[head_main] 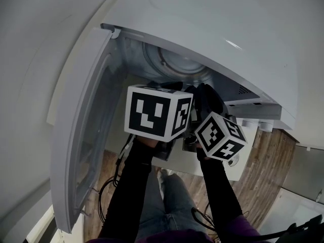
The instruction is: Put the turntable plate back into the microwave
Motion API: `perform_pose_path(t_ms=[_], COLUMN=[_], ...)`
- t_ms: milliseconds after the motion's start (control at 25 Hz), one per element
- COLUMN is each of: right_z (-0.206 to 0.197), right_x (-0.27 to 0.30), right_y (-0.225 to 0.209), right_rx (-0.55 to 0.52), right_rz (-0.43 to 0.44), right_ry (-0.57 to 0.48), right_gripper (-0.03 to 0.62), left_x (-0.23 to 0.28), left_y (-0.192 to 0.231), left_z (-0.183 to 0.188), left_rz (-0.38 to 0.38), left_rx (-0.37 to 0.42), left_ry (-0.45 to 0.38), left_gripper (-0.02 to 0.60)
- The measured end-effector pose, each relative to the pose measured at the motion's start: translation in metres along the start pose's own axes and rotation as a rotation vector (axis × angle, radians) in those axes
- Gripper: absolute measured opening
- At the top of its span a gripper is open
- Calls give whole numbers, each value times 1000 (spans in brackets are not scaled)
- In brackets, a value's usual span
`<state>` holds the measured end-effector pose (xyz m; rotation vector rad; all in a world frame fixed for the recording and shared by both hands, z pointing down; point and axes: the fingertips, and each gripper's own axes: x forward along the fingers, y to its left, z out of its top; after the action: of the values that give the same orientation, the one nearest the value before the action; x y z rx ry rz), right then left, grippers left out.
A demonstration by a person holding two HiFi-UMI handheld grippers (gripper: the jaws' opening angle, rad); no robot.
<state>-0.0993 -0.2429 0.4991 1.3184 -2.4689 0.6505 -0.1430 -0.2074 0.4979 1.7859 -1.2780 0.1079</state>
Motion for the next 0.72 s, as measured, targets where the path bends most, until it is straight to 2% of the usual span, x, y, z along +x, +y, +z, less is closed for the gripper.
perform_pose_path(t_ms=[40, 160, 240, 400, 520, 640, 720], right_z=[0, 1, 4, 8, 7, 6, 6], right_x=[0, -3, -5, -12, -18, -22, -22], right_y=[0, 2, 5, 10, 10, 9, 9], right_rx=[-1, -16, -27, -35, -37, -37, -41], right_rz=[1, 6, 16, 31, 36, 40, 45], right_ry=[1, -7, -15, -20, -16, -11, -9], right_gripper=[66, 66, 66, 66, 60, 60, 60], left_x=[-3, -12, -18, -28, -32, -32, -30], left_y=[3, 20, 26, 28, 38, 62, 73], left_z=[2, 9, 12, 11, 7, 7, 10], left_rz=[23, 146, 195, 232, 296, 418, 454], left_rx=[3, 49, 69, 66, 53, 31, -13], left_ry=[-29, -142, -212, -306, -326, -304, -286], left_gripper=[116, 9, 8, 8, 8, 8, 8])
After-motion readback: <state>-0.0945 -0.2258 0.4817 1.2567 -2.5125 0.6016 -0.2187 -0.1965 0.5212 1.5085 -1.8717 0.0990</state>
